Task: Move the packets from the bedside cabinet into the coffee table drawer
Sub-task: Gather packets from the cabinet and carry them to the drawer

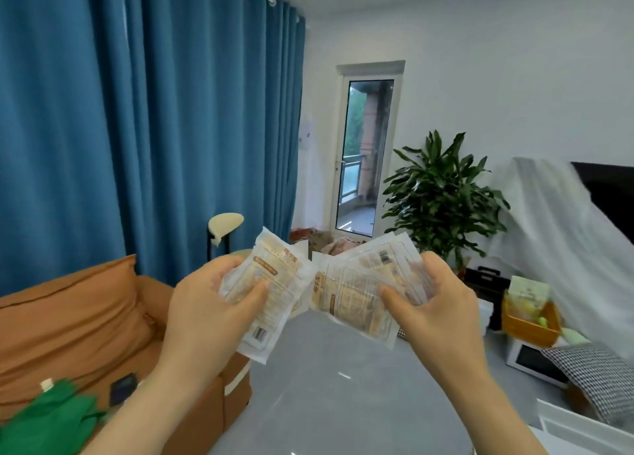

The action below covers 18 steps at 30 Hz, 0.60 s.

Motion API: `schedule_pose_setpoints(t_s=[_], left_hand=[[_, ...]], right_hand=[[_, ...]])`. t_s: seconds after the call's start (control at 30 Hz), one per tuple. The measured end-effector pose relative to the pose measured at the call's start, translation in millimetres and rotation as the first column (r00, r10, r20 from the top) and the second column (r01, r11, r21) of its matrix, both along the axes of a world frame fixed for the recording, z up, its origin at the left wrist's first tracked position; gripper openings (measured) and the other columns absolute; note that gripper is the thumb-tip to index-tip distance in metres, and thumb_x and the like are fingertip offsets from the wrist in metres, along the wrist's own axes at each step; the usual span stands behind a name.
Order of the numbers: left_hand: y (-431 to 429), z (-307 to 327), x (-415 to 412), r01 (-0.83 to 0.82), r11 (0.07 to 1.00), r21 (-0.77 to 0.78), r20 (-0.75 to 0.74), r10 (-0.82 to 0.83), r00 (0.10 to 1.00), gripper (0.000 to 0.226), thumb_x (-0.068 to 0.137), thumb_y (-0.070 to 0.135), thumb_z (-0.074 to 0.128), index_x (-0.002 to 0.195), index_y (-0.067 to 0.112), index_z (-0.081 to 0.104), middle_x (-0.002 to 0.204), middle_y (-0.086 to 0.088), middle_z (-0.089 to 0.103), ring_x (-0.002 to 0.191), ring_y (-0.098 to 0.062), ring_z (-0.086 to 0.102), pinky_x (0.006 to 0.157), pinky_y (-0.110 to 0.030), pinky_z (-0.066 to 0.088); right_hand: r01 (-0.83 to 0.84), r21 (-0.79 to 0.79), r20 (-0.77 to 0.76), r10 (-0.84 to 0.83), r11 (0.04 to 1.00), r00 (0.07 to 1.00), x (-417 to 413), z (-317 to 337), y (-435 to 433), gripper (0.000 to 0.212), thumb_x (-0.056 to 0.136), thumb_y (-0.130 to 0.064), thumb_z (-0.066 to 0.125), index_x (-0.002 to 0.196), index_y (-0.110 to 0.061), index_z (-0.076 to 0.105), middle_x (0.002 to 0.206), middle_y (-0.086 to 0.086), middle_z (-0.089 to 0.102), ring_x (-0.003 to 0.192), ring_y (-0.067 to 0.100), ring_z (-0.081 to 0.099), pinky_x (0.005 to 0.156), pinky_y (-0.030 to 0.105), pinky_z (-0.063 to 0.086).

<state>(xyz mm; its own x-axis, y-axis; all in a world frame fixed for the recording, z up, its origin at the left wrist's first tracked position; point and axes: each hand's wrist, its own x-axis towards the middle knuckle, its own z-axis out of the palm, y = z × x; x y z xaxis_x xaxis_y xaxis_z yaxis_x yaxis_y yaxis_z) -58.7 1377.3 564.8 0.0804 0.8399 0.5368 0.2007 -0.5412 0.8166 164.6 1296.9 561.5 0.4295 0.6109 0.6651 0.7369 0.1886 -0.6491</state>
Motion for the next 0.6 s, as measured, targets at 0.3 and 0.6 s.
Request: schedule_pose_setpoints(t_s=[0.3, 0.6], left_hand=[[131.3, -9.9, 125.7, 0.256, 0.966, -0.028, -0.065, -0.258, 0.964, 0.027, 0.079, 0.017, 0.073, 0.078, 0.042, 0.063, 0.085, 0.035, 0.063, 0.078, 0.012, 0.061, 0.051, -0.015, 0.047], [219.5, -34.7, 301.5, 0.413, 0.904, -0.111, -0.077, -0.422, 0.903, 0.021, 0.079, 0.019, 0.074, 0.082, 0.039, 0.067, 0.08, 0.025, 0.069, 0.074, 0.003, 0.066, 0.056, -0.024, 0.054]], right_hand=[[0.257, -0.031, 0.019, -0.256, 0.966, 0.966, 96.3, -11.4, 77.7, 0.024, 0.076, -0.017, 0.074, 0.077, -0.025, 0.051, 0.072, -0.017, 0.061, 0.068, -0.005, 0.058, 0.045, 0.012, 0.042], [0.423, -0.07, -0.027, -0.426, 0.903, 0.904, 243.6, -37.3, 134.9, 0.02, 0.074, -0.019, 0.074, 0.081, -0.019, 0.056, 0.074, -0.008, 0.065, 0.067, 0.007, 0.062, 0.054, 0.033, 0.051]])
